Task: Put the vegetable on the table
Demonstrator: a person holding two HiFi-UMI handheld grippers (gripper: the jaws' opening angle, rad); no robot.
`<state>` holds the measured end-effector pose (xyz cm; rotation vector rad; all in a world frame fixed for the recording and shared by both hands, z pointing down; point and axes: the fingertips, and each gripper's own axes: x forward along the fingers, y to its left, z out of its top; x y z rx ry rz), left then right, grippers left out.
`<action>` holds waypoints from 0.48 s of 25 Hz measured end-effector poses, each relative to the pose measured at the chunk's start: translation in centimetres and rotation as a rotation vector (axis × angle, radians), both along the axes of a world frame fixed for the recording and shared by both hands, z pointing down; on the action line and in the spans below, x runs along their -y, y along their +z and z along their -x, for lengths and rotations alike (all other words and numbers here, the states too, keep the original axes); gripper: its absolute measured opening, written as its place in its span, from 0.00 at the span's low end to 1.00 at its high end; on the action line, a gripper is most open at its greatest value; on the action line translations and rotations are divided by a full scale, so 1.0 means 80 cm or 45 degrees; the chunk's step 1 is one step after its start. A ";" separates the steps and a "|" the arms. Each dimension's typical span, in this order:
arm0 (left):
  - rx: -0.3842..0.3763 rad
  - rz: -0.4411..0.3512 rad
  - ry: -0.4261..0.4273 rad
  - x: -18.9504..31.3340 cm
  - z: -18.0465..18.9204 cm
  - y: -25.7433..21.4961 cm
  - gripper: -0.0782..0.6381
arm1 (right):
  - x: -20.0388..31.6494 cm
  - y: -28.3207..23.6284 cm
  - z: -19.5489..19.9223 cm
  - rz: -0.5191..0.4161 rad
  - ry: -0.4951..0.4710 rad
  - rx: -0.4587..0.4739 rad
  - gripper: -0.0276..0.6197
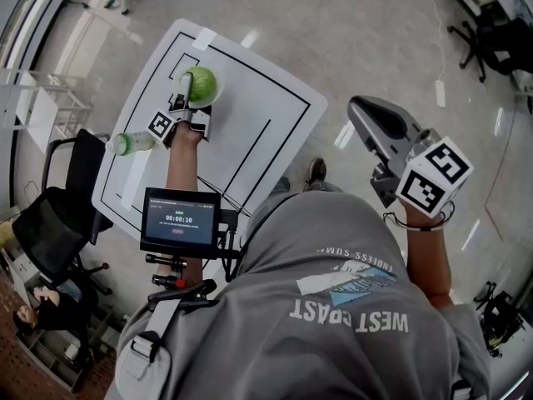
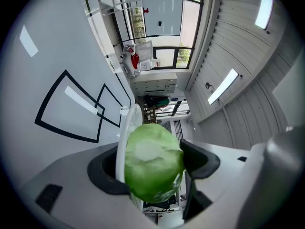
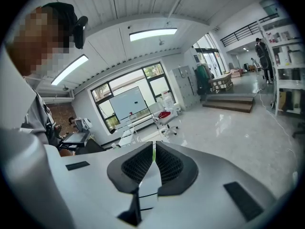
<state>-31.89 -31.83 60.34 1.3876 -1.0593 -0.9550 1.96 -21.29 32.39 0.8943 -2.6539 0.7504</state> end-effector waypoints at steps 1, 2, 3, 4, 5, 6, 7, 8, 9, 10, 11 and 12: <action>0.000 0.005 0.002 0.000 0.000 0.003 0.57 | -0.001 0.001 0.000 0.002 0.002 -0.002 0.06; 0.002 0.012 0.003 0.000 0.001 0.006 0.57 | -0.003 0.001 0.000 0.004 0.005 -0.004 0.06; 0.005 0.021 0.004 0.000 0.003 0.009 0.57 | -0.004 0.002 0.000 0.006 0.008 -0.005 0.06; 0.008 0.031 0.004 0.000 0.004 0.013 0.57 | -0.005 0.002 0.000 0.007 0.012 -0.006 0.06; 0.012 0.041 0.003 0.000 0.006 0.016 0.57 | -0.006 0.002 0.000 0.009 0.016 -0.007 0.06; 0.015 0.054 0.002 -0.001 0.007 0.020 0.57 | -0.007 0.002 -0.001 0.011 0.020 -0.008 0.06; 0.018 0.066 0.000 -0.001 0.008 0.024 0.57 | -0.007 0.002 -0.001 0.013 0.023 -0.010 0.06; 0.020 0.076 0.000 -0.001 0.009 0.027 0.57 | -0.008 0.002 -0.002 0.016 0.026 -0.012 0.06; 0.022 0.082 0.000 -0.001 0.010 0.030 0.57 | -0.009 0.003 -0.002 0.019 0.030 -0.013 0.06; 0.022 0.086 0.002 -0.001 0.011 0.032 0.57 | -0.009 0.004 -0.003 0.021 0.033 -0.015 0.06; 0.022 0.090 0.004 -0.001 0.011 0.034 0.57 | -0.009 0.005 -0.003 0.024 0.036 -0.016 0.06; 0.022 0.096 0.007 0.000 0.010 0.036 0.57 | -0.009 0.006 -0.003 0.027 0.038 -0.017 0.06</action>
